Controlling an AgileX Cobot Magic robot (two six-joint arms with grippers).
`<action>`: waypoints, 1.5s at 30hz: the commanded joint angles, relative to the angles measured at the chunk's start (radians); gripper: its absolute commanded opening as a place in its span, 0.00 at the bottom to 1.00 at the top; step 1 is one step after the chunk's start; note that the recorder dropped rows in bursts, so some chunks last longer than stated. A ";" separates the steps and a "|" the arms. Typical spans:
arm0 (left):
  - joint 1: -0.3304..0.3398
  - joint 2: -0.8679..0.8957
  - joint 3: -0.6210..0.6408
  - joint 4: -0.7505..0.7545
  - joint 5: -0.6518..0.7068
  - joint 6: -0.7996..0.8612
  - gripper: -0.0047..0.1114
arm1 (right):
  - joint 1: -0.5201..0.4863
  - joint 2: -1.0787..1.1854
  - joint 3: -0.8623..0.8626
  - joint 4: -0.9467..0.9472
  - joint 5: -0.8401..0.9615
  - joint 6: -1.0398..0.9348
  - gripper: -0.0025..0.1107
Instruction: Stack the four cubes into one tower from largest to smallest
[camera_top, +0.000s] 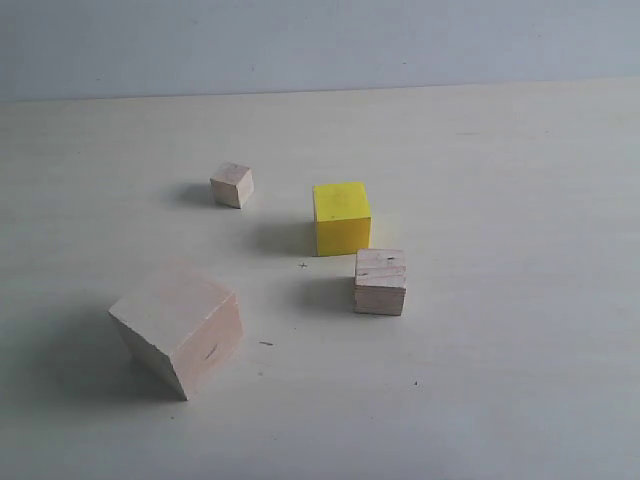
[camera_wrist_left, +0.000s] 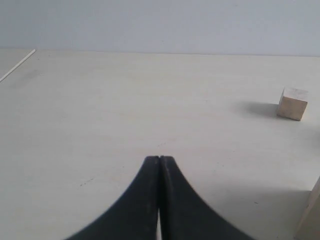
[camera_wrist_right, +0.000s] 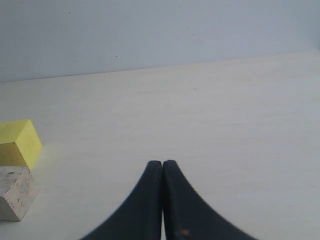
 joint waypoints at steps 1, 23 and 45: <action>-0.005 -0.005 0.004 -0.019 -0.199 -0.008 0.04 | 0.003 -0.006 0.005 -0.004 -0.014 0.002 0.02; -0.005 -0.005 0.004 -0.044 -0.531 -0.067 0.04 | 0.003 -0.006 0.005 -0.032 -0.014 -0.032 0.02; -0.119 0.306 -0.369 -0.158 -0.104 -0.091 0.04 | 0.003 -0.006 0.005 0.078 -0.643 -0.024 0.02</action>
